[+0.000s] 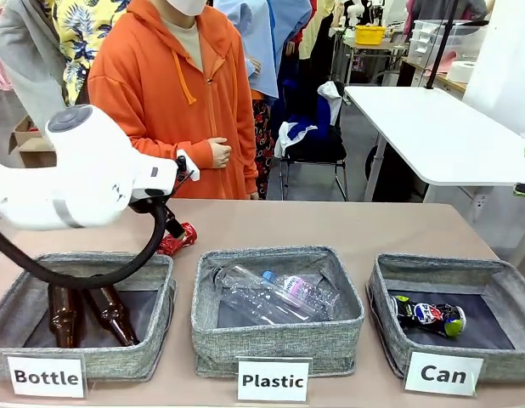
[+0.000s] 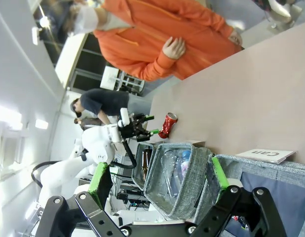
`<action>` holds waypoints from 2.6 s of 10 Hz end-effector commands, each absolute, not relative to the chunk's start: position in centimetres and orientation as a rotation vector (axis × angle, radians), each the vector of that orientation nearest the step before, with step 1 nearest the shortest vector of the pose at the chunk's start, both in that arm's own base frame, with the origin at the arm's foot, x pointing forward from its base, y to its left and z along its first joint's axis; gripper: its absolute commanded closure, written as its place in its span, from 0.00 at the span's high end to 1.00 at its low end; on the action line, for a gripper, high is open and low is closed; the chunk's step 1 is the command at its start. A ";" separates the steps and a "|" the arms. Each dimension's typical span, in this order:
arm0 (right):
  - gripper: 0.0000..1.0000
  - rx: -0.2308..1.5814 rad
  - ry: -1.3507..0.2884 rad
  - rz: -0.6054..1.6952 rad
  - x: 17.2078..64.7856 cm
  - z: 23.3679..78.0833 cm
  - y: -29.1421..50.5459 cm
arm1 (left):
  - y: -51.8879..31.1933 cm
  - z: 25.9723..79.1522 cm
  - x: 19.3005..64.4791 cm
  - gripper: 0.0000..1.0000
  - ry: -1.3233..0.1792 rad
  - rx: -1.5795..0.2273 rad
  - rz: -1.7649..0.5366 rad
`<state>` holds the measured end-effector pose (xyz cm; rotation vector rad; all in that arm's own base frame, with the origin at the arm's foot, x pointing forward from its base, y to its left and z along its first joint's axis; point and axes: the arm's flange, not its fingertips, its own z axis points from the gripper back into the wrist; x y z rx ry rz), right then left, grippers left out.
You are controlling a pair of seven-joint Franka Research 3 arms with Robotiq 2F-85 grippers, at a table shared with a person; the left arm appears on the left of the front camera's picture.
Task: Sort the can waste into the basket.
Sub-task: Pick up the can waste from the table and place it in the right Fabric basket.
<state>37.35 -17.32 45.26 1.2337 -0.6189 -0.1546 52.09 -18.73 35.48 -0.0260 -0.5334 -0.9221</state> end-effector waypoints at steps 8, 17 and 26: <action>1.00 1.231 -0.609 -0.144 37.3 45.6 -17.6 | -17.8 30.0 58.0 0.94 -0.262 -0.191 -0.978; 1.00 1.231 -0.609 -0.144 37.3 45.6 -17.6 | -18.4 29.4 57.8 0.00 -0.210 -0.185 -1.031; 1.00 1.231 -0.609 -0.144 37.3 45.6 -17.6 | -15.7 45.6 46.2 0.00 -0.450 -0.145 -1.241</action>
